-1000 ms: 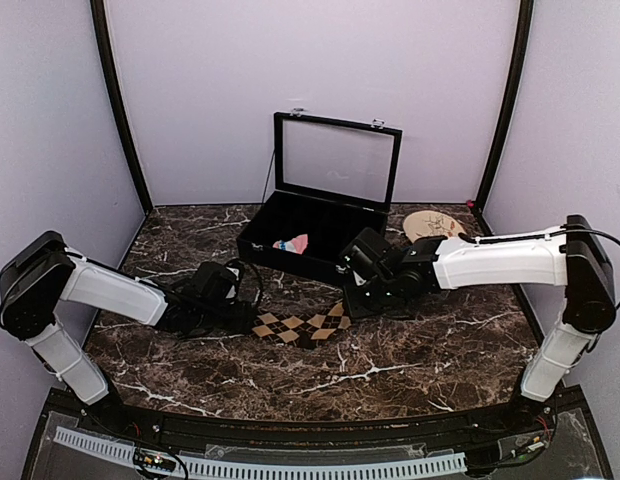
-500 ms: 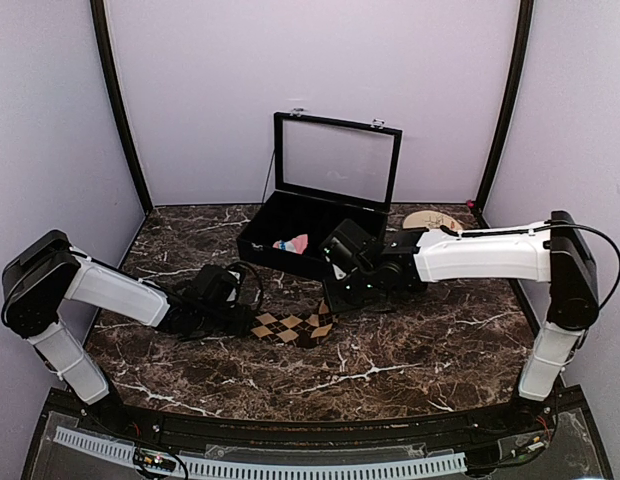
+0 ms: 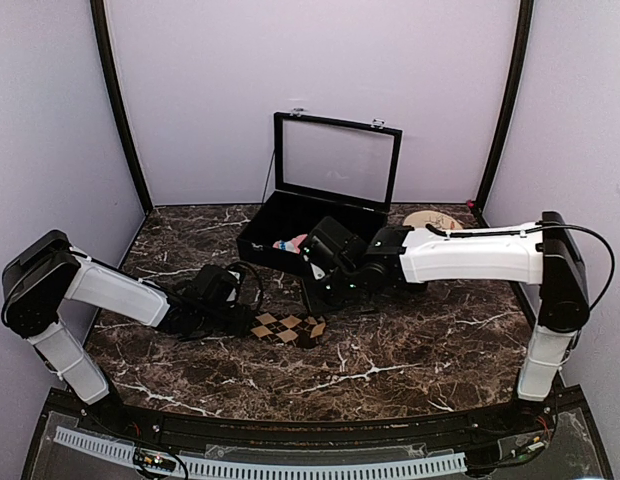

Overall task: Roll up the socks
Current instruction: Fold the sock at the center of the board.

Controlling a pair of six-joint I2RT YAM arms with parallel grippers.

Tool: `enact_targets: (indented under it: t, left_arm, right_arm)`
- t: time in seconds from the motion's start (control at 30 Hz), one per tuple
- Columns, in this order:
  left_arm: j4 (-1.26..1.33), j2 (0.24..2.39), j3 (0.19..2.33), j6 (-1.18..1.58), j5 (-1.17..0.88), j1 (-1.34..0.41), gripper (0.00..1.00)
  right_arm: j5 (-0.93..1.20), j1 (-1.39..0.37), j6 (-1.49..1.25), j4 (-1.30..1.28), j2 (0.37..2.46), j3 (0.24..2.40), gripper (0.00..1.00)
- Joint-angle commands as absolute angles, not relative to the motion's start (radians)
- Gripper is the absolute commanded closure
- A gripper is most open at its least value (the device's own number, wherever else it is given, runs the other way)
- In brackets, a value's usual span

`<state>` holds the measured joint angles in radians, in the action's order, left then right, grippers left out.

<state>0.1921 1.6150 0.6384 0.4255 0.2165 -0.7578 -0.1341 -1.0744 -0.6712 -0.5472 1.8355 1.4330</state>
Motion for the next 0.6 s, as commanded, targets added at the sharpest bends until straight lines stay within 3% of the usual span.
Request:
enact_targets:
  t: [0.0,0.57]
  left_arm:
    - [0.179,1.595,0.615,0.430,0.191,-0.764,0.51]
    - [0.188,1.585,0.615,0.438,0.182,-0.764,0.52]
  right_arm:
    - [-0.111,-1.106,-0.686,-0.536,1.872,1.500,0.91]
    - [-0.063,-1.144,-0.689,-0.537,1.973,1.638,0.90]
